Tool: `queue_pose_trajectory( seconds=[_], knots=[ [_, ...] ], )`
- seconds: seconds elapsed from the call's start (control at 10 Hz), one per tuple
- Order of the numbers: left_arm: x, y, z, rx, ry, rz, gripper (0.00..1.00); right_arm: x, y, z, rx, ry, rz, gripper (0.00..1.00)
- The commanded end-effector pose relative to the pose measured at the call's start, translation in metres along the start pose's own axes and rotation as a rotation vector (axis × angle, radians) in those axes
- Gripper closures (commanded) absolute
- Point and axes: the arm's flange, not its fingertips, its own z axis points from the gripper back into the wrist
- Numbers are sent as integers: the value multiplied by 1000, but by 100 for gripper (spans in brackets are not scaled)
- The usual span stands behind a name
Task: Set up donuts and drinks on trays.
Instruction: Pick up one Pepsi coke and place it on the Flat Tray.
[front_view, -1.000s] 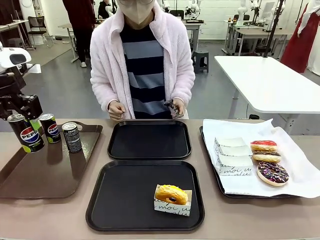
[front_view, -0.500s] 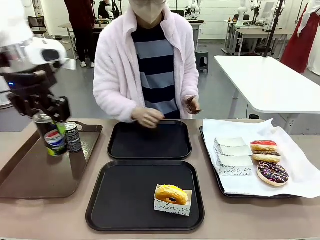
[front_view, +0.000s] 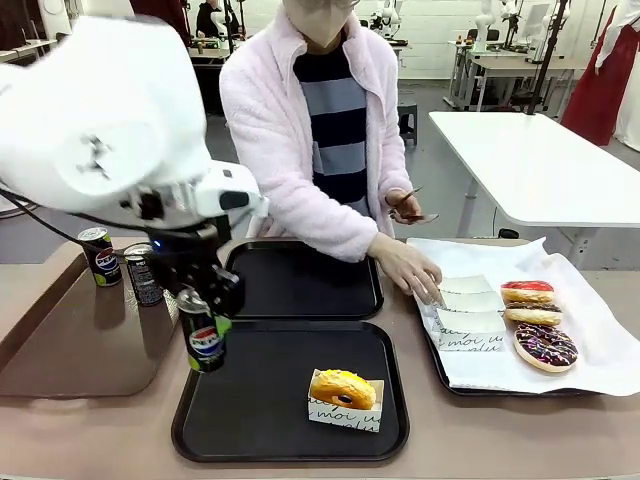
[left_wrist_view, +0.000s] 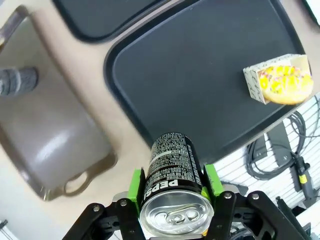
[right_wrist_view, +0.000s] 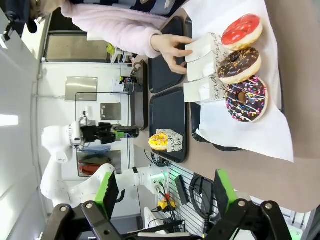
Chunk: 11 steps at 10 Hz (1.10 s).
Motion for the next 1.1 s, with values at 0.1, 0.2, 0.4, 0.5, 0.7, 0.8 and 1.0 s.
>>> queue_pose_trajectory(
  seconds=[0.1, 0.2, 0.4, 0.5, 0.7, 0.8, 1.0],
  knots=[
    [18, 13, -30, -24, -34, -6, 42, 1, 0, 1, 18, -6, 14, 0],
    [22, 16, -39, -35, -38, -4, 42, 1, 0, 1, 18, -6, 14, 0],
    [28, 20, -57, -33, -59, -23, 42, 1, 0, 1, 18, -6, 14, 0],
    [30, 22, -63, -29, -51, -23, 42, 1, 0, 1, 18, -6, 14, 0],
    [33, 23, -71, -20, -54, -28, 42, 1, 0, 1, 18, -6, 14, 0],
    [34, 24, -73, -18, -55, -32, 42, 1, 0, 1, 18, -6, 14, 0],
    [35, 23, -74, -16, -52, -34, 0, 1, 0, 1, 18, -6, 14, 0]
  ],
)
